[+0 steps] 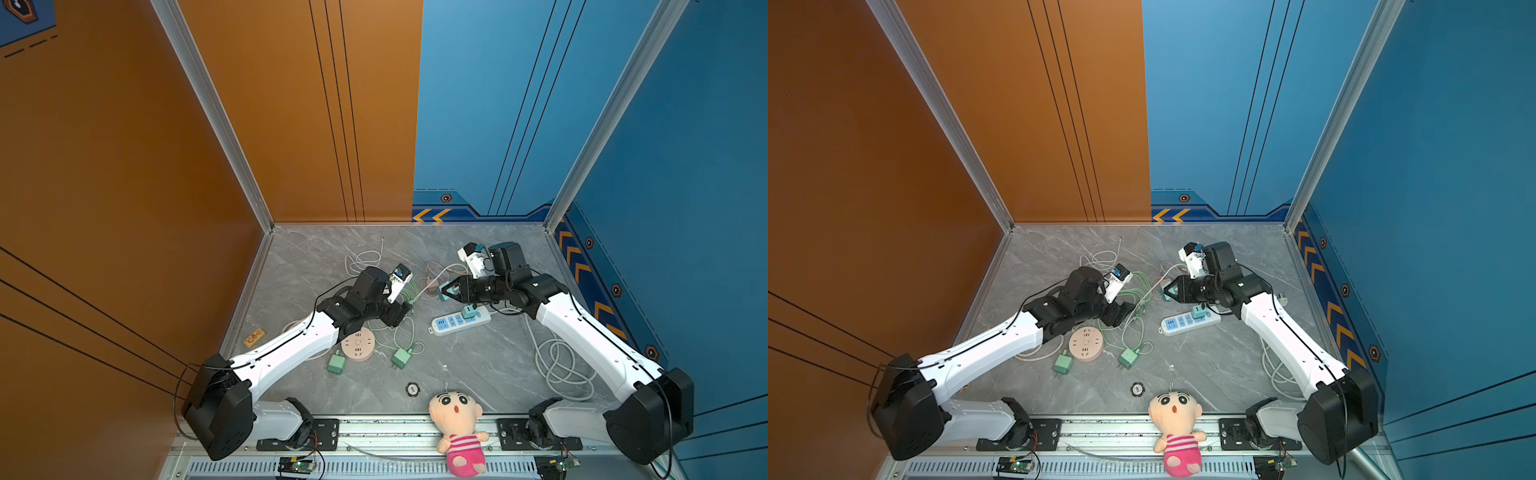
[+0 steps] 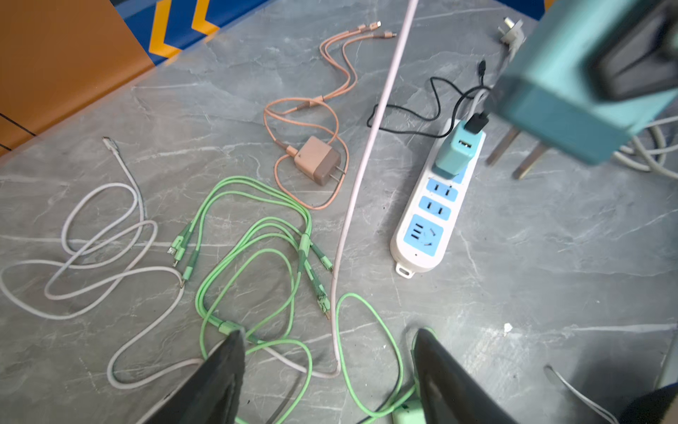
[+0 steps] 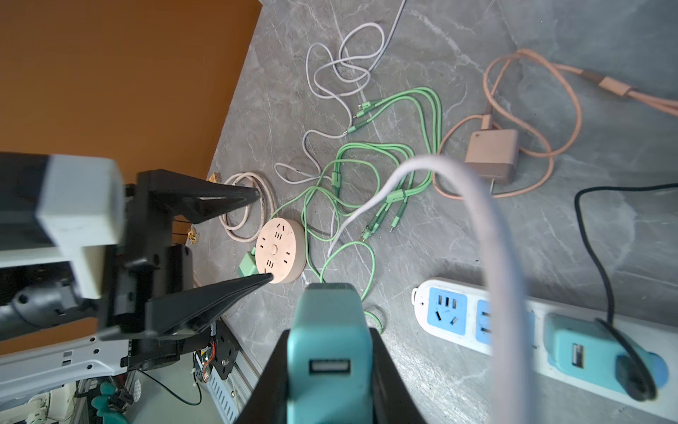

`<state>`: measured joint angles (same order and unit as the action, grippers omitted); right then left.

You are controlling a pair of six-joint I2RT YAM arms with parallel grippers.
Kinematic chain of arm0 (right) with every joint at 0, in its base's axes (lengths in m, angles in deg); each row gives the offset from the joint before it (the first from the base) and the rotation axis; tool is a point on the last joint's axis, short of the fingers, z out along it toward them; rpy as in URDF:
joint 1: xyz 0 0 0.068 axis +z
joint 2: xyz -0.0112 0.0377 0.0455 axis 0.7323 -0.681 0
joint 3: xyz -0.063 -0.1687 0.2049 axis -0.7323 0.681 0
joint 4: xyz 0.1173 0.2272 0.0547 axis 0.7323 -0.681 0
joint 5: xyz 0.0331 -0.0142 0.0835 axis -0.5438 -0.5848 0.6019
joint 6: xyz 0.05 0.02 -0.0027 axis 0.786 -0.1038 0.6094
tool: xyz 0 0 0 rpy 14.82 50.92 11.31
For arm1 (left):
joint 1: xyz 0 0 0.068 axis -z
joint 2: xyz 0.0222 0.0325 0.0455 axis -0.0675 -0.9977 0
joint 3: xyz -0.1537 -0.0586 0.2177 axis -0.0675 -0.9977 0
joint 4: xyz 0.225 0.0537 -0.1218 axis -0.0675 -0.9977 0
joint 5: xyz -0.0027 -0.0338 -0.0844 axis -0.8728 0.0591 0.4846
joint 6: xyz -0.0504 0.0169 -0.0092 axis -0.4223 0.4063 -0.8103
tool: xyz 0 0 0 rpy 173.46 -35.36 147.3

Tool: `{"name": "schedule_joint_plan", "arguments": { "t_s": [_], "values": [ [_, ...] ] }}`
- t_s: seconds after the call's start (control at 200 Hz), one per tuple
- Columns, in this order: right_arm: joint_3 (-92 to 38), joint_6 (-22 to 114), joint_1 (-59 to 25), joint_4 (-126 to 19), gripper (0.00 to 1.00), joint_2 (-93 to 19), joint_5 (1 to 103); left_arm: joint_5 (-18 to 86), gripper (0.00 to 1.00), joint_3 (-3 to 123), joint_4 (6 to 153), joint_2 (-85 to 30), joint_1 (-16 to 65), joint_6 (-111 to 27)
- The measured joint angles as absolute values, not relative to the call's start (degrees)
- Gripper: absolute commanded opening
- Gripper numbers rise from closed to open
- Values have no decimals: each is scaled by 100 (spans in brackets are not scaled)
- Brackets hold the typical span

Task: Insert plugs into power strip
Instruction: Pick up the power cord from the top-center of the table.

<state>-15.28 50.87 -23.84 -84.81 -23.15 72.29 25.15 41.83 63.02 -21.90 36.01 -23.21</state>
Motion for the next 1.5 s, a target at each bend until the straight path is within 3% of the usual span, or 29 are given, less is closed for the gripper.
{"name": "schedule_joint_plan", "arguments": {
  "t_s": [0.405,0.455,0.541,0.651,0.791,0.981,1.502],
  "values": [
    [-2022,4893,-2493,-9032,0,-1794,7081,2397,69,5023,6228,-3698,3896,-2528],
    [-2105,4849,-2515,-9095,0,-1733,7037,2294,61,5112,6223,-3862,3896,-2576],
    [-2212,4790,-2578,-9165,0,-1644,6998,2049,35,5222,6169,-4124,3896,-2725],
    [-2251,4766,-2657,-9230,0,-1598,6993,1769,27,5322,6011,-4382,3893,-2808],
    [-2251,4705,-2722,-9309,0,-1598,6995,1616,7,5438,5815,-4457,3843,-2850],
    [-2255,4666,-2845,-9333,0,-1598,6993,1566,0,5919,5356,-4280,3767,-2777],
    [-2255,4607,-2996,-9333,0,-1598,6877,1940,0,7128,4691,-3119,3107,-2624]
  ]
}}
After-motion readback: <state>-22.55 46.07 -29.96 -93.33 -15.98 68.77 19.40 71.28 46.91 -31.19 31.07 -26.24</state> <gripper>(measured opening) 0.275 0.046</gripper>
